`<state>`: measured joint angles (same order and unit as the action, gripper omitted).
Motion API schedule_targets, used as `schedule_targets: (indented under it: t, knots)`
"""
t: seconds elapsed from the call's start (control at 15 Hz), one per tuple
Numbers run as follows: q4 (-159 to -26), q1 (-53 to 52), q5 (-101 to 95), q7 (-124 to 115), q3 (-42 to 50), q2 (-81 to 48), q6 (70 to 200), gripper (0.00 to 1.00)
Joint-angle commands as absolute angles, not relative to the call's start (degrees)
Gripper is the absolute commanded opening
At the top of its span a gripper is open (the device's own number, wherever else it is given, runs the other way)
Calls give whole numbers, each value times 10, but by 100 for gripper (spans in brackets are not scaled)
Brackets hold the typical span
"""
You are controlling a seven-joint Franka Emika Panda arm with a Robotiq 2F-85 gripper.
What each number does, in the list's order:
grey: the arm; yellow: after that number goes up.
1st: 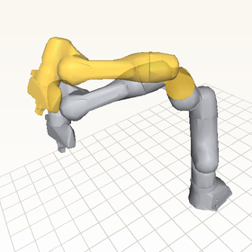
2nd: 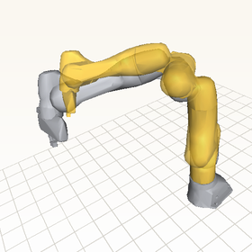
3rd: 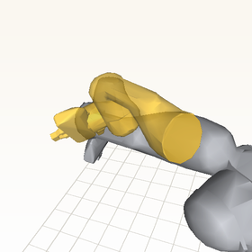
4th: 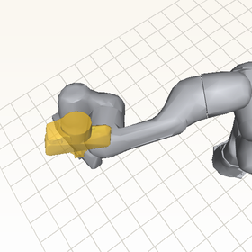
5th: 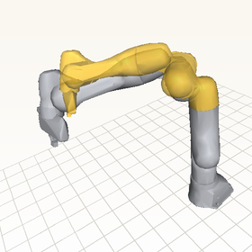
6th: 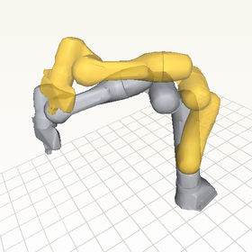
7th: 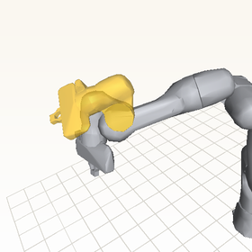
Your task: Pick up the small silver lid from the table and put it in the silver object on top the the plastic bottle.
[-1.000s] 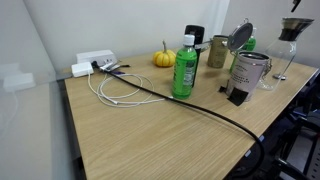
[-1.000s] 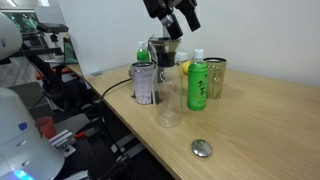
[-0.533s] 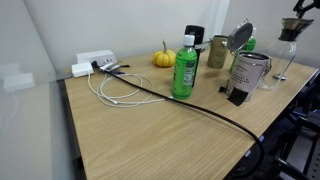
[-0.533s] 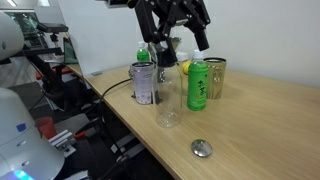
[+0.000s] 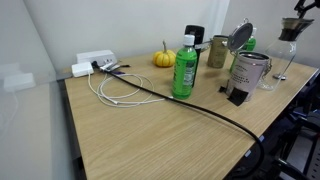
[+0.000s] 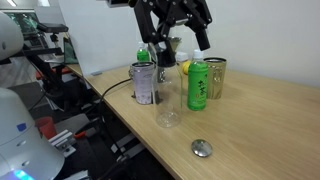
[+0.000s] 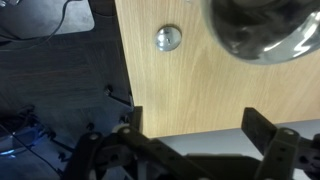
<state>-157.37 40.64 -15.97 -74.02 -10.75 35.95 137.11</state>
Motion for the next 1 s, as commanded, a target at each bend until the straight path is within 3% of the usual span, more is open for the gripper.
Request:
schedule_targets:
  t: [0.0, 0.6, 0.93]
  knots:
    - [-1543, 397, -136, -804, -69, 311, 1358, 100]
    - [-1454, 372, -56, -941, 45, 138, 1394, 100]
    - [-1442, 345, -74, -969, 83, 119, 1394, 100]
